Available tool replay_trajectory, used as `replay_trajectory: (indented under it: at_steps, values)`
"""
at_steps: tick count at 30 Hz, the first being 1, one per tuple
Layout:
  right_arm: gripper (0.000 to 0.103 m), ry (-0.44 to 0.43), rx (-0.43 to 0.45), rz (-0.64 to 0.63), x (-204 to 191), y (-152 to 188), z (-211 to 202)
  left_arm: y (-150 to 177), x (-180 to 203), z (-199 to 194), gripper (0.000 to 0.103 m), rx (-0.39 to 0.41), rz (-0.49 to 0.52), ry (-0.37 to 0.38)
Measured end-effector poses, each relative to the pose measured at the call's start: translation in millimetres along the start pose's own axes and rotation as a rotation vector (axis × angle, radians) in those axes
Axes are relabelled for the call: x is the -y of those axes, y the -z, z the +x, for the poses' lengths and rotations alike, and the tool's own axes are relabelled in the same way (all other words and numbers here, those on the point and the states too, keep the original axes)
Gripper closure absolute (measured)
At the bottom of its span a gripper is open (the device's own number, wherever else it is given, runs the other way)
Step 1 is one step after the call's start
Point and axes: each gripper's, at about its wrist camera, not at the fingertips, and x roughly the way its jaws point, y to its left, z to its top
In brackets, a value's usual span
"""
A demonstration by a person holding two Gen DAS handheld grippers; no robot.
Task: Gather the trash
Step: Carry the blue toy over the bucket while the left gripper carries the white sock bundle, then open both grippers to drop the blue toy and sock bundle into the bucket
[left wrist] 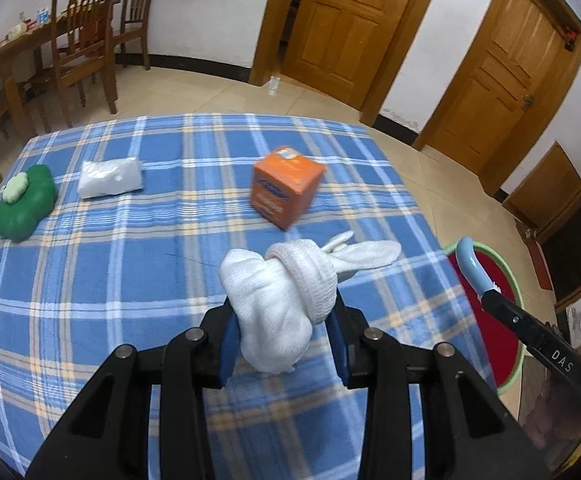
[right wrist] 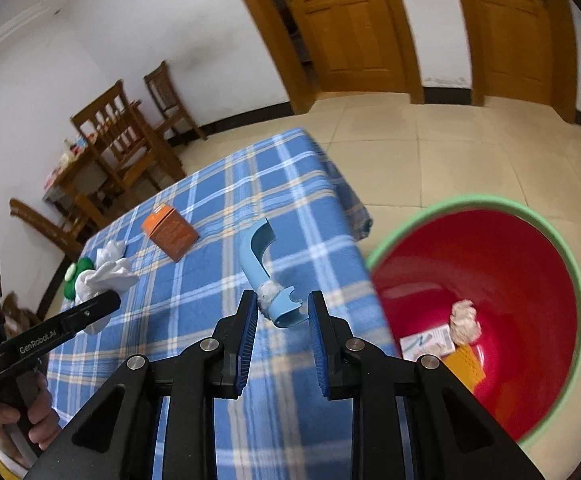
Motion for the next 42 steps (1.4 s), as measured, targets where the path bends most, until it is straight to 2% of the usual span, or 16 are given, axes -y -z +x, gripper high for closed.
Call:
replay_trajectory:
  at_steps: [11, 21, 42]
  values:
    - [0.077, 0.074, 0.035, 0.126, 52, 23, -38, 10, 56, -5, 0.065, -0.02, 0.102, 0.067]
    - [0.076, 0.127, 0.035, 0.229, 91, 38, -53, 21, 102, 3, 0.065, -0.056, 0.2, 0.106]
    - [0.076, 0.218, 0.083, 0.307, 133, 57, -88, 41, 190, 33, 0.064, -0.128, 0.415, 0.161]
